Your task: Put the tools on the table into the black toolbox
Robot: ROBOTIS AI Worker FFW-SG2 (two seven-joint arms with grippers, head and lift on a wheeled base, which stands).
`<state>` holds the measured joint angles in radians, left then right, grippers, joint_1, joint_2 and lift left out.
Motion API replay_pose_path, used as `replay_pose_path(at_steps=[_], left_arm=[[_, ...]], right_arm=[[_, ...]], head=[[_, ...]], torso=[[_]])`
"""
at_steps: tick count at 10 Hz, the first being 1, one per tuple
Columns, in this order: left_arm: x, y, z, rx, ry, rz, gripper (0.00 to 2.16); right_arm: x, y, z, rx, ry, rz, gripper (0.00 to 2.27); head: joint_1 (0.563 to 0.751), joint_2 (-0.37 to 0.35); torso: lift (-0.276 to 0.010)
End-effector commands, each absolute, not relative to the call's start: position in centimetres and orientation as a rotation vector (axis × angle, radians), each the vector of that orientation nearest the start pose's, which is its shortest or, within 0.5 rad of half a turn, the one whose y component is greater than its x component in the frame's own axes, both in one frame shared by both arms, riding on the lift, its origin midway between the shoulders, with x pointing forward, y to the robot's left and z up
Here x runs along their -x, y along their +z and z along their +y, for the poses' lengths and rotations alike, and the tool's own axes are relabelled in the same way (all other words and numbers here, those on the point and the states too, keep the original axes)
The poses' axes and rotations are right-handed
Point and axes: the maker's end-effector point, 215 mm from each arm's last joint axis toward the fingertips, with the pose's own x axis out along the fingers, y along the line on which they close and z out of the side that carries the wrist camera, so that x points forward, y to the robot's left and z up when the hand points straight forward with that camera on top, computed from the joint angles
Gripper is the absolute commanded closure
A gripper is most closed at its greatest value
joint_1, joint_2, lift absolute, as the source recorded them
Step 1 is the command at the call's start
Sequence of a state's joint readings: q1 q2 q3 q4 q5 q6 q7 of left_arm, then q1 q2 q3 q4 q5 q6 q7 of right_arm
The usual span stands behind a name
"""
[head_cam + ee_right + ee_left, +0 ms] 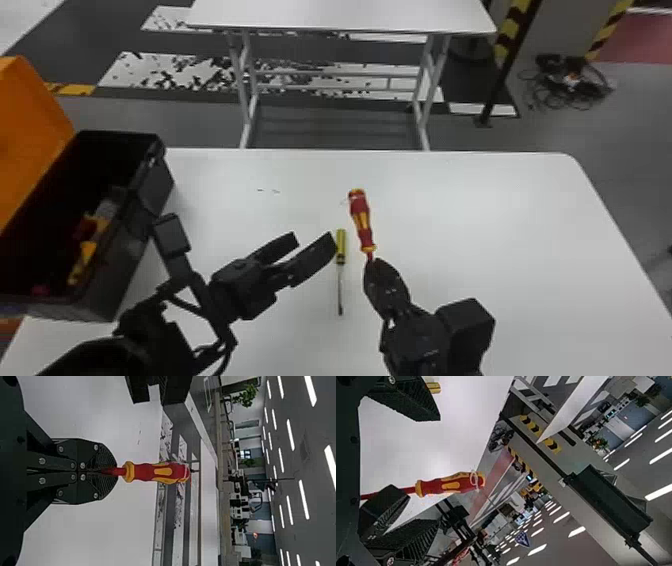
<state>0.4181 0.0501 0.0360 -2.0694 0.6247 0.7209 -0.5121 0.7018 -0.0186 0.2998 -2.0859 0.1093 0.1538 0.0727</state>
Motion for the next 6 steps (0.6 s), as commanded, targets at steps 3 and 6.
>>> replay_pose_path(at_steps=[3, 6], left_arm=[[-38.9, -38.2, 3.7, 0.706, -0.764, 0.498, 0.08], [-39.2, -39.5, 3.0, 0.704, -0.766, 0.526, 0.08]], right_arm=[[-32.1, -43.3, -1.1, -0.018, 0.428, 0.356, 2.25], [-31.6, -42.8, 0.0, -0.014, 0.449, 0.361, 2.25]], head=[[0.695, 0.037], [0.695, 0.045]], torso=[[-0.075], [-0.075]])
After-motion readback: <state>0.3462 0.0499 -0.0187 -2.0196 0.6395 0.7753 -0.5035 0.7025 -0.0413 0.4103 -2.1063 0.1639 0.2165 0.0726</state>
